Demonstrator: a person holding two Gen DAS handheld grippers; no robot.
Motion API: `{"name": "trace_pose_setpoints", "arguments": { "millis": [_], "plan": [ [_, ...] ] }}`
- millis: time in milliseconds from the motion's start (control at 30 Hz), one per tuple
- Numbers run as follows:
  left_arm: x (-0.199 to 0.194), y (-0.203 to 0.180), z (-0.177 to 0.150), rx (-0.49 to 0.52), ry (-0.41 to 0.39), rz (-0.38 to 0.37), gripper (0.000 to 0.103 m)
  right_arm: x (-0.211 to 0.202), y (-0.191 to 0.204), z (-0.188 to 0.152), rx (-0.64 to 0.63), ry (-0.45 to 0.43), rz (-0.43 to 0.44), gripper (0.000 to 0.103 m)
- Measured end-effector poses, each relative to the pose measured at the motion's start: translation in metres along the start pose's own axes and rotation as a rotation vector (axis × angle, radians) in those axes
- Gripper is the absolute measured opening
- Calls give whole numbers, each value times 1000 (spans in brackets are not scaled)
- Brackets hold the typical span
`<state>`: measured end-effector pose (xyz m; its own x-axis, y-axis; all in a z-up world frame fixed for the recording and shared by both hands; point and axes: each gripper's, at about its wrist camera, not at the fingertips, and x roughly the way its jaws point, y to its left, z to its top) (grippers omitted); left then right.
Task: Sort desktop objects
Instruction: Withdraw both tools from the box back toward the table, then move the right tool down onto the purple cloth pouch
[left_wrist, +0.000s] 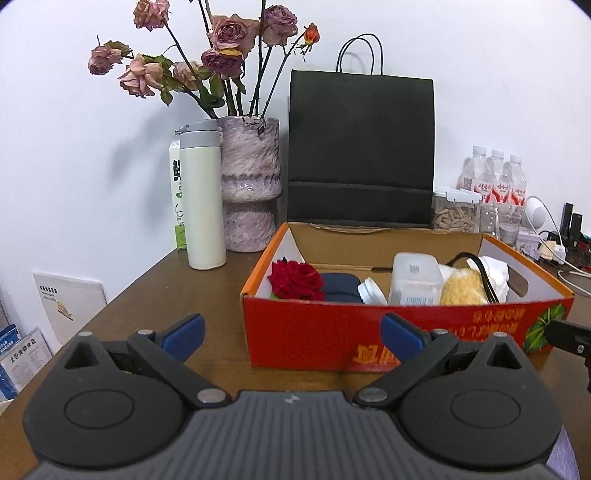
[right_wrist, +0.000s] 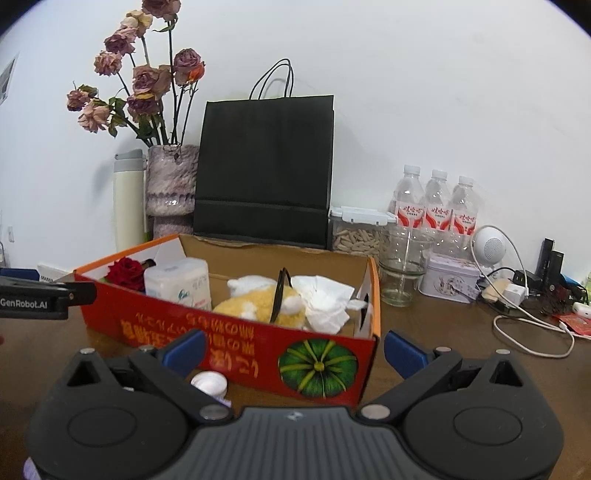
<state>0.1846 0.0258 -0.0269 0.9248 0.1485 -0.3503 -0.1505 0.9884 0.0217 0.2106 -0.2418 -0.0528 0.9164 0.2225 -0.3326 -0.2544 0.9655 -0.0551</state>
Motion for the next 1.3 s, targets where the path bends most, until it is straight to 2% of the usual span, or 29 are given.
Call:
{"name": "trace_pose_setpoints", "arguments": {
  "millis": [167,367,567,900,1200,1300],
  "plan": [
    [-13,-1,-7,18,12,1,103,-13,-1,-7,7,15,3,103],
    [-31,0,-13,28,-12,-16,103,-28,-2,-11,6,17,10,103],
    [-47,1,-19,42,-24,-53,103,-39,0,-15,6,35,56,103],
    [-56,11,-27,40,27,-86,103,-51,20,-25,-36,71,133,103],
    [-60,18,-29,49,17,-122,103,-52,43,-28,-24,125,214,103],
    [-63,17,-29,65,3,-123,103,-50,57,-28,-73,157,219,103]
  ]
}}
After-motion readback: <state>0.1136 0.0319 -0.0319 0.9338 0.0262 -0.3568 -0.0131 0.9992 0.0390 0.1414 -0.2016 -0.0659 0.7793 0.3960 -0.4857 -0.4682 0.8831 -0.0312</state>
